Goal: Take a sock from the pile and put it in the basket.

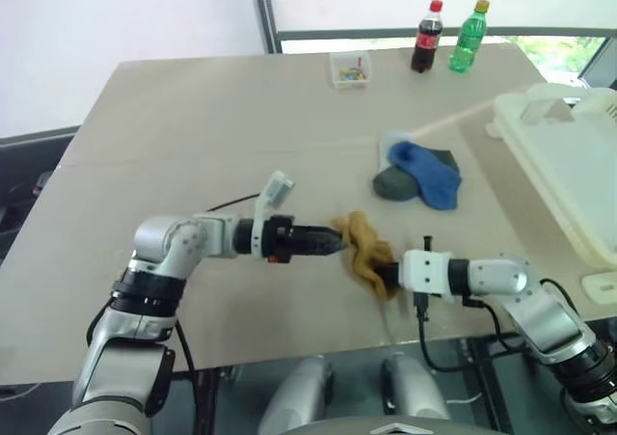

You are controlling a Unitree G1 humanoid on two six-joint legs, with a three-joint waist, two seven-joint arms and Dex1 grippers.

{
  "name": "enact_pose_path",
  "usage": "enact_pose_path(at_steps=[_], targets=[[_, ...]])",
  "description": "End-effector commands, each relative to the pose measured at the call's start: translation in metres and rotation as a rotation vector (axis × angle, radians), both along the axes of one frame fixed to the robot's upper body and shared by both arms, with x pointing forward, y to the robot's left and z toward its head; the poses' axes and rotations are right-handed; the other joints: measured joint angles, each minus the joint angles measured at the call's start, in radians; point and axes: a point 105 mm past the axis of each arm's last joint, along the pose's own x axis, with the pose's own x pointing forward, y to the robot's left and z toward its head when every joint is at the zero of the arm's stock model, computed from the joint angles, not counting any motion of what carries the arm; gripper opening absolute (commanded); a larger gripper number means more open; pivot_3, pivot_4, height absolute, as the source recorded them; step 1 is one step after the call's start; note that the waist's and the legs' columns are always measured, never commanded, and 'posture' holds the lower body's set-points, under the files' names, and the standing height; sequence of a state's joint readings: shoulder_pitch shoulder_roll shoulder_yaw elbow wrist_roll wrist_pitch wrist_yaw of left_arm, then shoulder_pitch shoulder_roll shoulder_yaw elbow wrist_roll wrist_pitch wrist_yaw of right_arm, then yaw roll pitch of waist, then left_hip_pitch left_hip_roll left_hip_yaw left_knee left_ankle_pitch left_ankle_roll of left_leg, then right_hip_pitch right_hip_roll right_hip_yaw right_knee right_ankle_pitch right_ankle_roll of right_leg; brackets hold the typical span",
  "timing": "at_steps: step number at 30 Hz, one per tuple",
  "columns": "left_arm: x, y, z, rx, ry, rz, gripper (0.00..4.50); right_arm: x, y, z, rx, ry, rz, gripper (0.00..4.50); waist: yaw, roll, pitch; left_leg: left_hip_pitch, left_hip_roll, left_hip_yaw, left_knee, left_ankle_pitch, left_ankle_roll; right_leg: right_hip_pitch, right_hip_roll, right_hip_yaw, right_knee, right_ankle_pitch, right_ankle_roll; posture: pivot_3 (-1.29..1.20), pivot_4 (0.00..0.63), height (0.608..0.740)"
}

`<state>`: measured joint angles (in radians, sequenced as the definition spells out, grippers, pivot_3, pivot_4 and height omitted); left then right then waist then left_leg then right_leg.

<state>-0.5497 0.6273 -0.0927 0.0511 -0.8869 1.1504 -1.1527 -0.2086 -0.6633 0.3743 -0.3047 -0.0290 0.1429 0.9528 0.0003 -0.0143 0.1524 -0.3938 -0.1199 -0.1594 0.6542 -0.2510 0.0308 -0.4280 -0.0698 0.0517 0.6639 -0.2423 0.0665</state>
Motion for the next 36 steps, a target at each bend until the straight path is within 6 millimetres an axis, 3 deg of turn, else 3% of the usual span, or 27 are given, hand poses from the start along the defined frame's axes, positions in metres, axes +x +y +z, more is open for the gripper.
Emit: enact_pose_path(at_steps=[1,6,13,26,30,36], targets=[[-0.006,0.004,0.009,-0.026,-0.027,-0.022,3.12,-0.003,0.0,-0.01,-0.026,0.034,0.005,0.0,-0.004,0.0,0.0,0.0,0.0,0.0,0.0,0.0,0.0,0.0,0.0,0.0,0.0,0.0,0.0,0.0,0.15,0.729],[-0.007,-0.003,0.015,-0.085,-0.084,-0.078,3.12,-0.002,-0.001,-0.011,-0.046,0.025,0.013,0.0,-0.008,0.0,0.0,0.0,0.0,0.0,0.0,0.0,0.0,0.0,0.0,0.0,0.0,0.0,0.0,0.0,0.15,0.729],[-0.014,-0.022,0.005,-0.066,-0.092,-0.233,3.12,-0.005,-0.006,-0.017,-0.107,0.002,0.016,0.0,-0.009,0.0,0.0,0.0,0.0,0.0,0.0,0.0,0.0,0.001,0.0,0.0,0.0,0.0,0.0,0.0,0.15,0.729],[-0.001,-0.046,0.008,-0.089,-0.111,-0.32,3.12,-0.008,-0.015,-0.021,-0.186,-0.05,-0.017,0.0,-0.001,-0.001,-0.001,0.0,-0.001,-0.002,0.002,0.0,0.0,0.002,0.0,-0.002,0.0,0.0,0.0,0.0,0.15,0.729],[0.0,-0.048,0.021,-0.14,-0.101,-0.339,3.12,-0.006,-0.016,-0.022,-0.159,-0.046,-0.061,0.0,-0.001,-0.001,-0.001,0.0,-0.001,-0.003,0.003,0.0,0.0,0.003,0.0,-0.003,0.0,0.0,0.0,0.0,0.15,0.729],[-0.005,-0.042,0.017,-0.12,-0.09,-0.359,3.12,-0.001,-0.017,-0.019,-0.149,-0.054,-0.083,0.0,-0.003,-0.001,-0.001,0.001,-0.001,-0.004,0.005,0.0,0.0,0.005,0.0,-0.004,0.0,0.0,0.0,0.0,0.15,0.729]])
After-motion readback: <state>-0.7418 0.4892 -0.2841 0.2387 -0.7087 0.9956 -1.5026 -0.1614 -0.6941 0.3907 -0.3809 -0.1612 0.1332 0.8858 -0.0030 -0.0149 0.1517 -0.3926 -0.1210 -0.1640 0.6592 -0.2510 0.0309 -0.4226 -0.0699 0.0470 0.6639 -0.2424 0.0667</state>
